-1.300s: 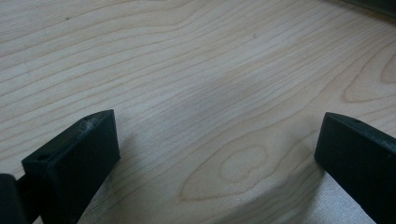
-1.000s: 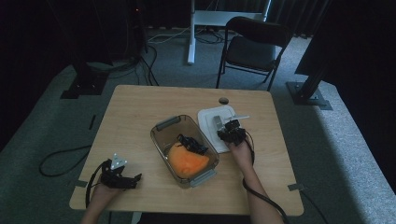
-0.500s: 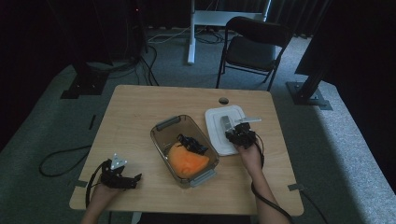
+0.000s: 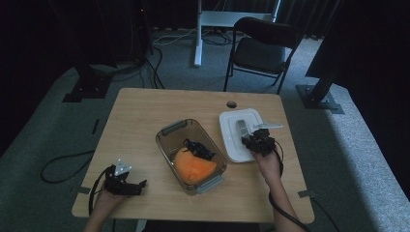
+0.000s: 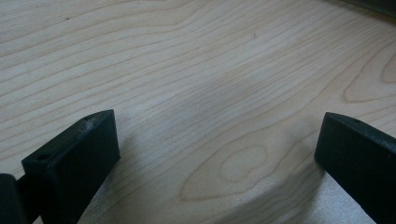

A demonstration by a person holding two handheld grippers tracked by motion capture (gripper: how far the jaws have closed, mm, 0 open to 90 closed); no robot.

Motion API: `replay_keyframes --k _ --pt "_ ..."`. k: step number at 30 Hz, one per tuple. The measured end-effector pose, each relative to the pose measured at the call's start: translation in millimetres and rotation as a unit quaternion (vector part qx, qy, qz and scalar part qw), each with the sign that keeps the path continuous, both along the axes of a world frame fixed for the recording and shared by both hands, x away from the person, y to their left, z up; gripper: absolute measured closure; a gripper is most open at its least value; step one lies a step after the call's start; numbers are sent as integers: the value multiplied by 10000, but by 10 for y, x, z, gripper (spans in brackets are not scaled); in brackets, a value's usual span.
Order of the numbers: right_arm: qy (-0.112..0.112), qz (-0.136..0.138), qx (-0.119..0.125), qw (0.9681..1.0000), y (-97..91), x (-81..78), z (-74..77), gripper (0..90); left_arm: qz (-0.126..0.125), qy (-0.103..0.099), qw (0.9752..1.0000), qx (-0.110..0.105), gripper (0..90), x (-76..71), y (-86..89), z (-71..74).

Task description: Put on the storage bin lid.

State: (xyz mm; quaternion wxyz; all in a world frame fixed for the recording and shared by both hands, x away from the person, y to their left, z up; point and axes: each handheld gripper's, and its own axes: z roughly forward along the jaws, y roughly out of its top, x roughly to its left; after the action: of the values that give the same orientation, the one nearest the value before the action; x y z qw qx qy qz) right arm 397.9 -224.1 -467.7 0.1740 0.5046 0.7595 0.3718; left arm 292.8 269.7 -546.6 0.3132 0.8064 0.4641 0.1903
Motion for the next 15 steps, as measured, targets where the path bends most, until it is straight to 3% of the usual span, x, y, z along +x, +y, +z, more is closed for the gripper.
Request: replay_keyframes --k 15 --pt "-181 127 397 9990 -100 -126 280 684 -1 0 10000 -1 2 0 0 0"
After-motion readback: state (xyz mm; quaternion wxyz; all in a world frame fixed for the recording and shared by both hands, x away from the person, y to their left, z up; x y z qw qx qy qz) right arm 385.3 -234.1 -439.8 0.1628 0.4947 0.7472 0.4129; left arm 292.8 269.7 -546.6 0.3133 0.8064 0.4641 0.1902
